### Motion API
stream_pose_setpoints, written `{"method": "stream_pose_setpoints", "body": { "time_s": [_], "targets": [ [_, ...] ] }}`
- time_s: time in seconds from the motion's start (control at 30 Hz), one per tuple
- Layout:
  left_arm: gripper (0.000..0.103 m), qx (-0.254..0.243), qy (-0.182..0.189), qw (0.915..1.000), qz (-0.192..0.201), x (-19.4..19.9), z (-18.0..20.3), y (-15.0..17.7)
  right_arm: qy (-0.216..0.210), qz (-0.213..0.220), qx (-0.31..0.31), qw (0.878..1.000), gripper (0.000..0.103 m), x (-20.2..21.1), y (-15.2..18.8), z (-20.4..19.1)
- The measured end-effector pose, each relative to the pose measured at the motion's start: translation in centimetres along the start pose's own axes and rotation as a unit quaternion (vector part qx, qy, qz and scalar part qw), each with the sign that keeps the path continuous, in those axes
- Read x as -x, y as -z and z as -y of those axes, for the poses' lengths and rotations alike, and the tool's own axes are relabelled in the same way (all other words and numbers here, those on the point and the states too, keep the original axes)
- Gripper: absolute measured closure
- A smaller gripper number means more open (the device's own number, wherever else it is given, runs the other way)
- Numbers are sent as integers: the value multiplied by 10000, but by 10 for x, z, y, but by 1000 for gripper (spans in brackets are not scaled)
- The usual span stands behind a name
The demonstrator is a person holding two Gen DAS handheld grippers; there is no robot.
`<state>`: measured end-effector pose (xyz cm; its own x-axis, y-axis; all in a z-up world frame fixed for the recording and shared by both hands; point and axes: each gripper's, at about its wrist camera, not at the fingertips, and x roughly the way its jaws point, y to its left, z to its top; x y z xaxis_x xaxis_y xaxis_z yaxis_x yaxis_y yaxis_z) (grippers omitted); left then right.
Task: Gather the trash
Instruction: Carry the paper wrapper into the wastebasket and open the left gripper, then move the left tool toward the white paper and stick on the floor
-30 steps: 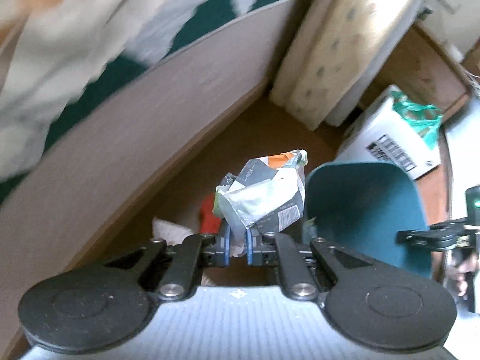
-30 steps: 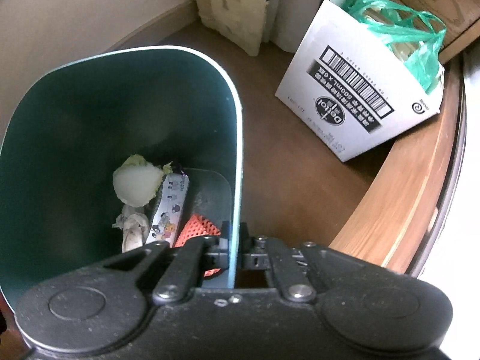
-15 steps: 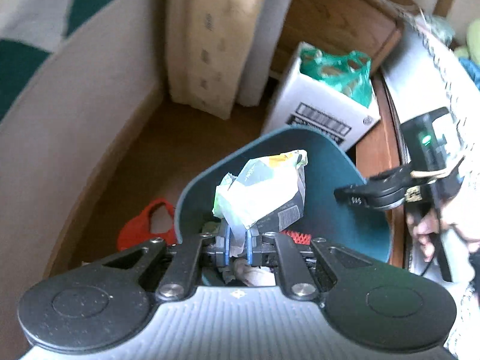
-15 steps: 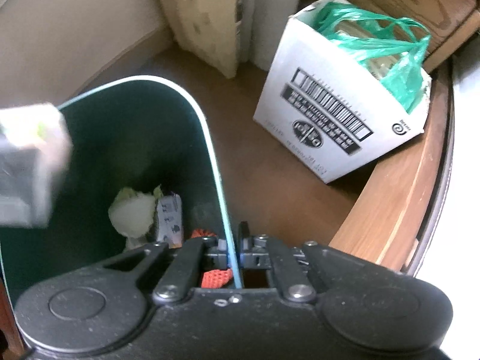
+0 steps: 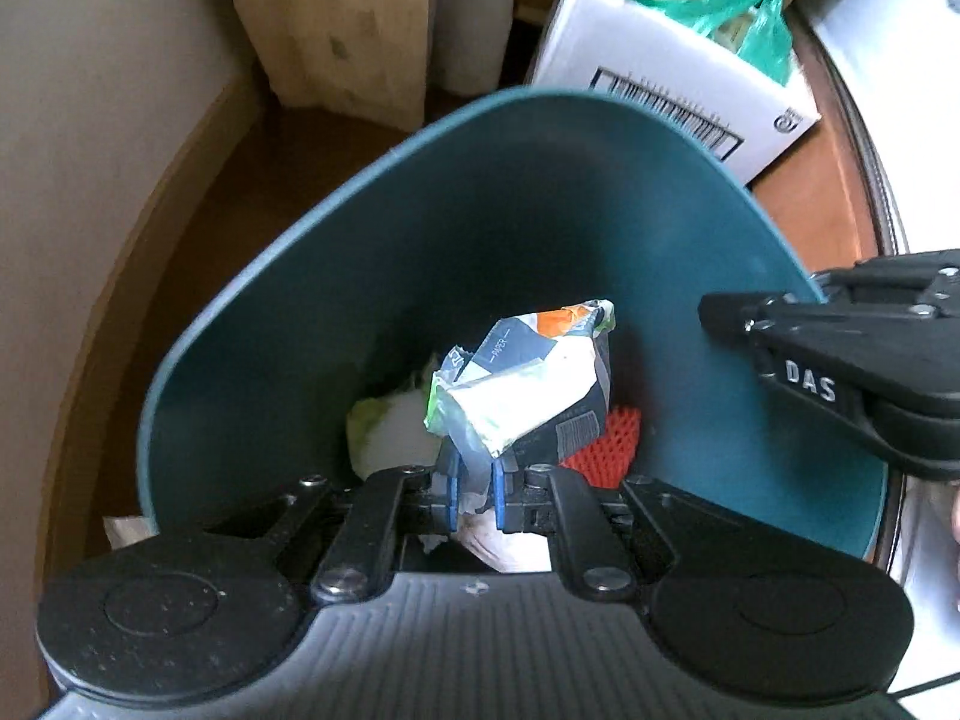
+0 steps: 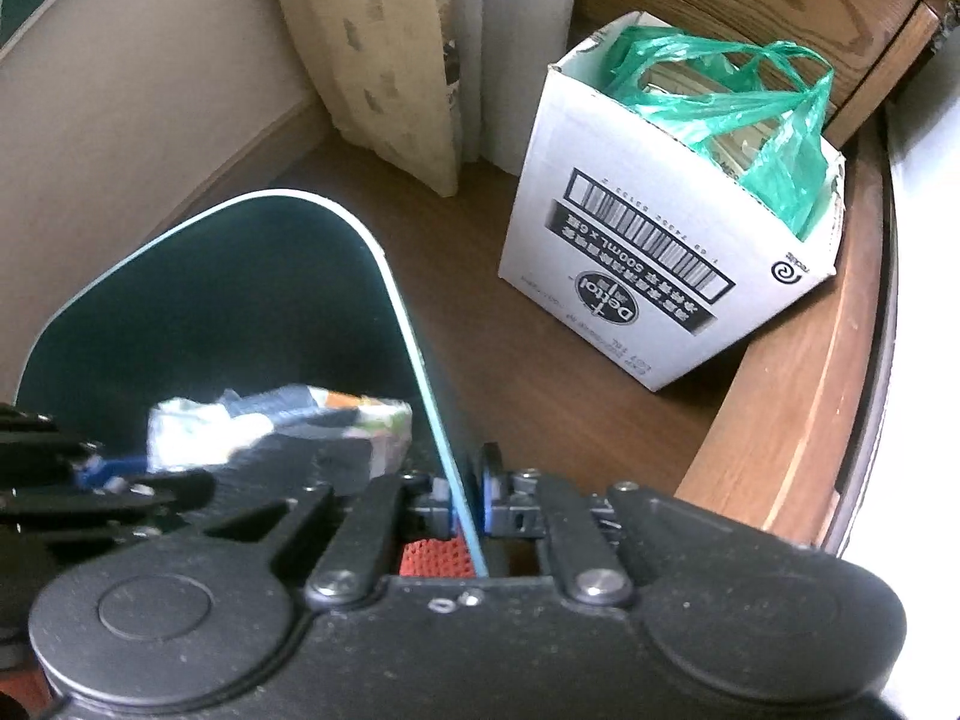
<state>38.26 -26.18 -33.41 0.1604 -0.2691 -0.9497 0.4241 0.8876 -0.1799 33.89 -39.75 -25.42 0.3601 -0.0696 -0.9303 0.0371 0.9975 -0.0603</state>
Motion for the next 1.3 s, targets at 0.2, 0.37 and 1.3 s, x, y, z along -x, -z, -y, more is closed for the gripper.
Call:
{"method": "stream_pose_setpoints", "body": {
  "time_s": [0.2,0.37,1.3],
  "targets": [
    [86,87,-21,9998,-180,-7,-3,3,-18,36,62,10000,97,4,1,-2],
    [85,-28,-74,9999,-92,-2,1,4,-17,47,104,9999,97,3,1,-2],
    [40,923,223,9912,923,138,-104,92,368,-802,19,9961,97,1,36,-22]
  ]
}}
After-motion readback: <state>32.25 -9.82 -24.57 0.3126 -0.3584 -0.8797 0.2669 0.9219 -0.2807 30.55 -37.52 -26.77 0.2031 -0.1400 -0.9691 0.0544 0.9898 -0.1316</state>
